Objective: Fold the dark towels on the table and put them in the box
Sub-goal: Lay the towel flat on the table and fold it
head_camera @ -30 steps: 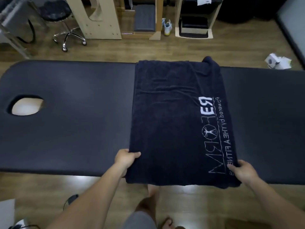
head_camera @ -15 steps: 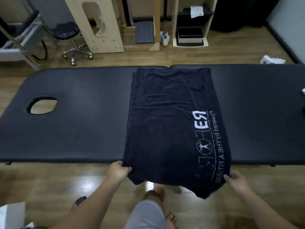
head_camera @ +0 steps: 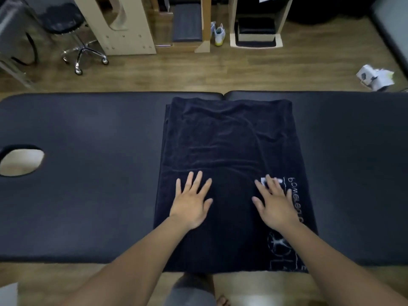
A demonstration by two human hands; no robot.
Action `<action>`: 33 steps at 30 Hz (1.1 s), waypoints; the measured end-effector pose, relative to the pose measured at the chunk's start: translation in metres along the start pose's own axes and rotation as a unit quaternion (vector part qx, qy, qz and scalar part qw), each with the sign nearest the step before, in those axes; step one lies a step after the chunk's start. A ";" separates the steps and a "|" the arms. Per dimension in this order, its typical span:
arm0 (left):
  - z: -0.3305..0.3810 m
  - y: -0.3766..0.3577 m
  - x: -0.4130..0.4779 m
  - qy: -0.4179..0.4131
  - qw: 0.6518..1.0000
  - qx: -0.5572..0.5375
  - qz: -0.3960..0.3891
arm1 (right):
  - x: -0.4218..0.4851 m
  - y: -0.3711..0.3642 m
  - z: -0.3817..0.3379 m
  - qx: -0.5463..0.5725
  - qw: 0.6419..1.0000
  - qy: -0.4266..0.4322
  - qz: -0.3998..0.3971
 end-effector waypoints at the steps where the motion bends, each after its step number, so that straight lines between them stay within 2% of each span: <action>1: 0.000 0.006 0.015 0.001 1.000 0.009 0.002 | 0.015 0.009 -0.006 -0.018 1.000 -0.002 -0.004; 4: -0.006 0.028 0.055 0.005 0.999 0.026 0.020 | 0.056 0.038 -0.015 -0.074 0.997 -0.011 0.015; 9: -0.023 0.068 0.112 0.034 0.998 0.017 0.054 | 0.114 0.082 -0.010 -0.066 0.997 -0.009 0.035; 13: -0.048 0.107 0.155 0.110 0.988 -0.067 0.084 | 0.149 0.113 0.006 -0.055 0.996 -0.027 0.059; 17: -0.090 0.133 0.180 0.187 0.962 -0.151 0.131 | 0.179 0.141 0.034 -0.033 0.995 -0.053 0.075; 20: -0.103 0.141 0.185 0.195 0.950 -0.178 0.169 | 0.203 0.168 0.052 0.003 0.994 -0.064 0.090; 22: -0.106 0.146 0.182 0.193 0.928 -0.215 0.236 | 0.215 0.179 0.059 0.005 0.994 -0.059 0.097; 24: -0.114 0.150 0.174 0.216 0.883 -0.279 0.309 | 0.224 0.185 0.063 -0.013 0.996 -0.045 0.082; 26: -0.121 0.149 0.172 0.242 0.860 -0.301 0.334 | 0.232 0.192 0.071 -0.026 0.997 -0.032 0.064; 30: -0.108 0.163 0.183 0.236 0.900 -0.174 0.322 | 0.246 0.218 0.074 -0.009 0.996 -0.057 0.063; 31: -0.093 0.171 0.184 0.206 0.915 -0.128 0.323 | 0.243 0.221 0.063 -0.004 0.994 -0.061 0.095; 33: -0.040 0.174 0.191 0.070 0.949 -0.033 0.305 | 0.227 0.215 0.014 -0.013 0.985 0.001 0.175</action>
Point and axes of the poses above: each hand's wrist, its own x-axis towards the middle knuckle, its own y-axis out of the back of the hand, z = x × y, the point moved 6 cm from there along x, towards the middle knuckle, and after that the axes turned 12 degrees about -z, right-handed, at the moved point
